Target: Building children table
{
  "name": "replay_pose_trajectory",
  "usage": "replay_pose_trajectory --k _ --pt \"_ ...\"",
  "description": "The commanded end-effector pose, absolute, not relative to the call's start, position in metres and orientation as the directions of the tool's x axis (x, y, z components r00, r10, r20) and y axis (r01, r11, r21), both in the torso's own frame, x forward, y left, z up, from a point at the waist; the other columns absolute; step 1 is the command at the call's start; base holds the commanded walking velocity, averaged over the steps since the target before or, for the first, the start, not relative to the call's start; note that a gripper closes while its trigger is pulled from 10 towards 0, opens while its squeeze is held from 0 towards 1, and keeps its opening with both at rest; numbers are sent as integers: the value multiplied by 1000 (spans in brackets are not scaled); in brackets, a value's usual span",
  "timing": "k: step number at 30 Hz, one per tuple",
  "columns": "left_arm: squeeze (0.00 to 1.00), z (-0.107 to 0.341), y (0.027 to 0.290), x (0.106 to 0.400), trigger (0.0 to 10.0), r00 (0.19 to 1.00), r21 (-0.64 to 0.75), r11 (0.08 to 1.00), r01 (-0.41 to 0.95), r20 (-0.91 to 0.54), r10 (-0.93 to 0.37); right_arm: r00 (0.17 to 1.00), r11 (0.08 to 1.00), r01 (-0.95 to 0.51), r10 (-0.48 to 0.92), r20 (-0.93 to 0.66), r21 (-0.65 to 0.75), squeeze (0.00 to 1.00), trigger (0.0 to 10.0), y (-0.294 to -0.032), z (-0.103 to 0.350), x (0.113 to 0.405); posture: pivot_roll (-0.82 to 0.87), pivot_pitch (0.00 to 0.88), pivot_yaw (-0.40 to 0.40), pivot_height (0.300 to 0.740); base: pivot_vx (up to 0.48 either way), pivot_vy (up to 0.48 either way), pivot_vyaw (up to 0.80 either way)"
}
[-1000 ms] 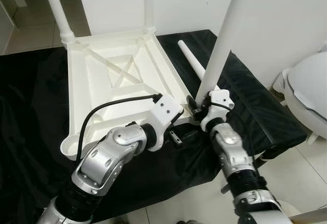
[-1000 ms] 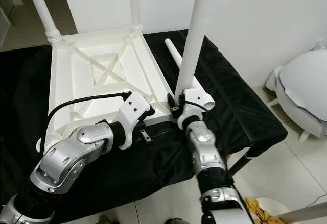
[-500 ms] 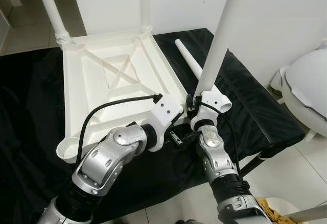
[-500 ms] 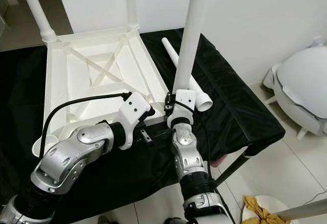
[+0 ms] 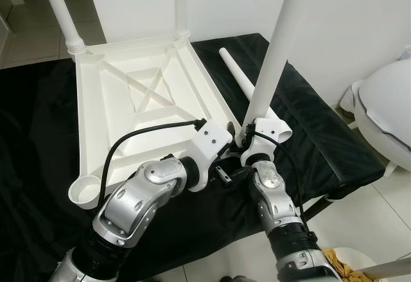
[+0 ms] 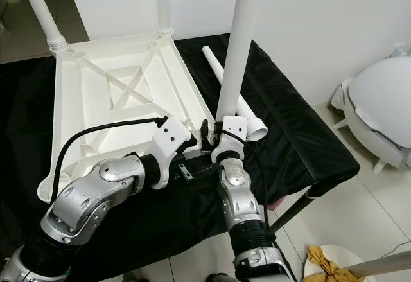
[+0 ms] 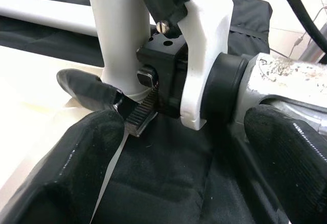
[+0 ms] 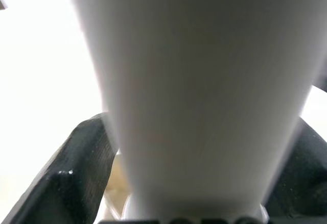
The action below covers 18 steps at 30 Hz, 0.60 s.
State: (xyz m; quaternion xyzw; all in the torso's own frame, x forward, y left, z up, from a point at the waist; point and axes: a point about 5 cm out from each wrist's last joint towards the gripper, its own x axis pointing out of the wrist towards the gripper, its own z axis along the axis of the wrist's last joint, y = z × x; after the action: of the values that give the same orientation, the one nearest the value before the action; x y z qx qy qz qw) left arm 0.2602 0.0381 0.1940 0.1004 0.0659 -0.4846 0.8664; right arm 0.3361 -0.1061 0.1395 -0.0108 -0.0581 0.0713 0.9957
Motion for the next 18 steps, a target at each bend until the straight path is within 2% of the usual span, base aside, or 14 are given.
replay_pose_trajectory --k 1,10,12,15,17,18 --pt "0 191 37 258 10000 497 103 487 868 -228 -838 965 970 -236 242 105 -63 0 10000 -111 138 333 -39 68 11 740 0 0 0" --pt "0 191 37 260 10000 496 110 484 868 -228 -838 917 920 -367 382 111 -138 0 10000 -126 140 330 -40 58 13 740 0 0 0" --pt "0 192 38 261 10000 497 115 483 868 -228 -837 860 855 -484 504 76 -186 0 10000 -135 136 330 -35 50 16 740 0 0 0" --pt "0 193 38 262 10000 498 117 484 867 -228 -837 817 806 -555 574 47 -206 0 10000 -139 135 330 -33 47 17 740 0 0 0" --pt "0 193 38 262 10000 498 117 484 867 -228 -837 817 806 -555 574 47 -206 0 10000 -139 135 330 -33 47 17 740 0 0 0" --pt "0 193 38 262 10000 498 118 484 867 -227 -837 783 769 -603 621 26 -210 0 10000 -143 135 331 -30 43 21 740 0 0 0"
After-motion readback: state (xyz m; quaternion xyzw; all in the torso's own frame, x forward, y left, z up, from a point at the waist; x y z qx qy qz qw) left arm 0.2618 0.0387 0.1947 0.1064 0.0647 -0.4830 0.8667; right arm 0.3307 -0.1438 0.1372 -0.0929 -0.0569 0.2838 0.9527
